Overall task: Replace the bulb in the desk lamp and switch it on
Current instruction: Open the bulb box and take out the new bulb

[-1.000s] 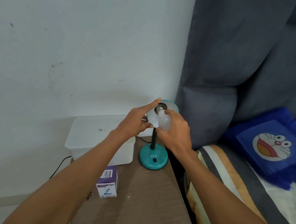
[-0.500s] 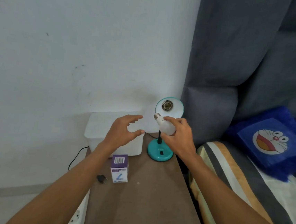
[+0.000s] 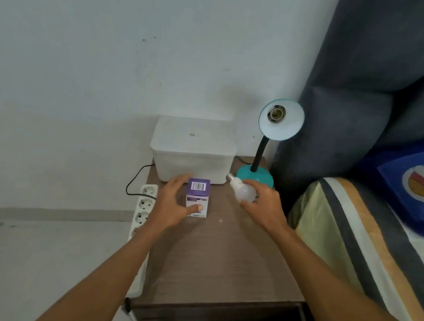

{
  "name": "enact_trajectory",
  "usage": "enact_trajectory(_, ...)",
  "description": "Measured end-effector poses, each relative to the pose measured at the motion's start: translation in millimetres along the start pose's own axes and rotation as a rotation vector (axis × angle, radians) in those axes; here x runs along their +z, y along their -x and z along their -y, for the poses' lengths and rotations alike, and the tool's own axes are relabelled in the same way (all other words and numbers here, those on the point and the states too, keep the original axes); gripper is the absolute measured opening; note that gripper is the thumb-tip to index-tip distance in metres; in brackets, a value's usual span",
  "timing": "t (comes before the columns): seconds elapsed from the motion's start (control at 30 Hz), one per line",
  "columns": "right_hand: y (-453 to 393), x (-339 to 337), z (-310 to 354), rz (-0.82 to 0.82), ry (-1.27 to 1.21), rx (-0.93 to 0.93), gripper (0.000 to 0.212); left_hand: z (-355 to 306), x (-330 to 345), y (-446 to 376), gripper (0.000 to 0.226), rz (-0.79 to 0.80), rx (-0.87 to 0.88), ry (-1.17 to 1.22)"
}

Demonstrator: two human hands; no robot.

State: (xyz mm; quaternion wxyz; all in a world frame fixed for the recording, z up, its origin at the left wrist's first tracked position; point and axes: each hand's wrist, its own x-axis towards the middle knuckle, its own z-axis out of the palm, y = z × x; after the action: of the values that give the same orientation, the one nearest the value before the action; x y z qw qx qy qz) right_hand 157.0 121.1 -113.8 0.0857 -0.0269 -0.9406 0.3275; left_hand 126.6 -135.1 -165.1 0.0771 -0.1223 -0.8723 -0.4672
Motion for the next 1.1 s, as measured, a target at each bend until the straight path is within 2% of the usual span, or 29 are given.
enact_trajectory(0.17,-8,31,-22,0.073,0.066,0.054,0.058,19,14,-4,0.107,0.041,-0.055,0.104)
enact_trajectory(0.37,-26,63,-37,0.068,0.047,0.145,0.058,32,23,-9,0.075,0.020,0.028,0.159)
enact_trajectory(0.47,-33,71,-43,0.081,0.064,0.155,0.059,35,26,-9,0.071,-0.003,0.041,0.158)
enact_trajectory(0.8,-47,79,-49,0.154,0.103,0.110,0.053,39,35,-6,0.083,-0.047,0.034,0.167)
enact_trajectory(0.97,-50,74,-46,0.182,0.116,0.109,0.060,37,34,-5,0.087,-0.033,0.017,0.177)
enact_trajectory(1.1,-54,59,-28,0.127,0.119,0.015,0.059,33,31,-7,0.089,-0.026,-0.001,0.181)
